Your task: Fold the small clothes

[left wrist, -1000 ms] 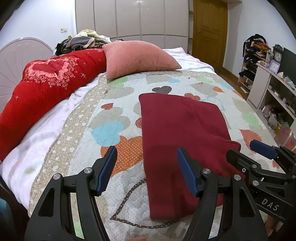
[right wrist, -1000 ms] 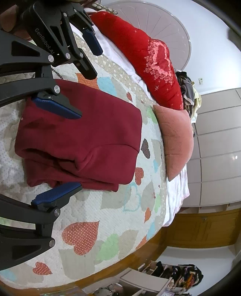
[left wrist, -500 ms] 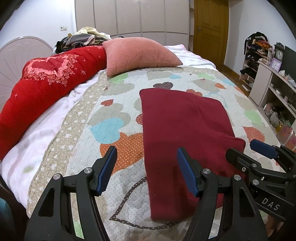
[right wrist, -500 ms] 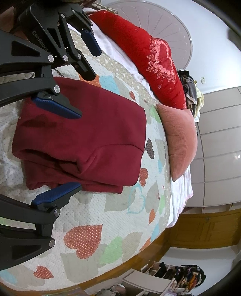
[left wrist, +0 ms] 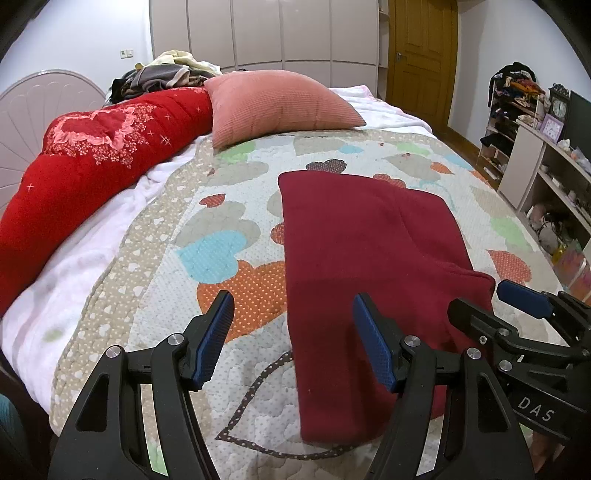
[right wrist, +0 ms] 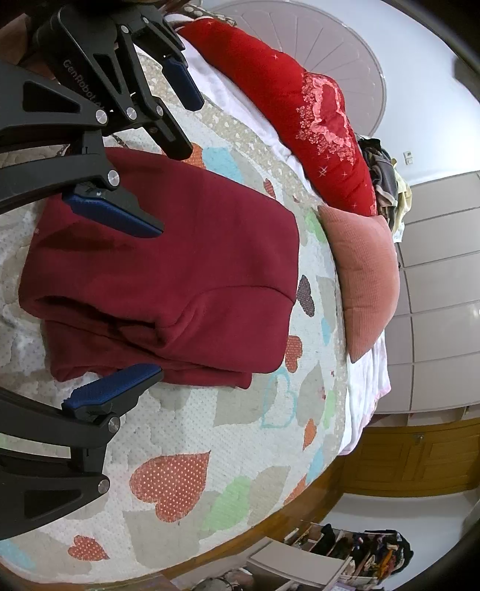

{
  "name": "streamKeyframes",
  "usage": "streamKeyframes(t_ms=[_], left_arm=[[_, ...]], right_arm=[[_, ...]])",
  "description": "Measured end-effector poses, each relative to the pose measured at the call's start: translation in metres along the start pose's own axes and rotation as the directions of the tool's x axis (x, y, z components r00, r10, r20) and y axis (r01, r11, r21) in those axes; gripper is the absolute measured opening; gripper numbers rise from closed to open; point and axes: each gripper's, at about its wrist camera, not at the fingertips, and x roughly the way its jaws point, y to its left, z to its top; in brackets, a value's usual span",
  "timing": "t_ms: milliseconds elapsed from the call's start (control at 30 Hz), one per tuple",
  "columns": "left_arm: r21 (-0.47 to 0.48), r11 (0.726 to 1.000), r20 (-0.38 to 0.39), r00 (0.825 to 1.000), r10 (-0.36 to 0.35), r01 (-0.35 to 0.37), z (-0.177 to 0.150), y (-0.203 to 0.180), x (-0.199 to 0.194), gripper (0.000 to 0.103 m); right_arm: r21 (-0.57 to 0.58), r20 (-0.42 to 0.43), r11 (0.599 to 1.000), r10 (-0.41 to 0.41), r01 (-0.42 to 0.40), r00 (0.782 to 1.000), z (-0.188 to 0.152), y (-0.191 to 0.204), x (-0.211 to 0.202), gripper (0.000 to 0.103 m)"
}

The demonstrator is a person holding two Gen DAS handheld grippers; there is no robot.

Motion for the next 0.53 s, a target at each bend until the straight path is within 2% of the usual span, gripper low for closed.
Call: streamKeyframes(t_ms=[367,533], left_arm=[[-0.008,1.000,-0.006,1.000,-0.009,0.008,-0.003,0.003,0.007,0.067],[-0.045,0.998,-0.034,0.999,-0.042,0.041,-0.001,0.015,0.016,0.067]], right_arm=[[-0.001,-0.020,1.000,-0.002,0.002,1.000,-0.002,0.001,0.009,0.068],[0.002,-0.033,1.000,0.000,0.000,0.999,-0.003,0.001,0.014,0.068]])
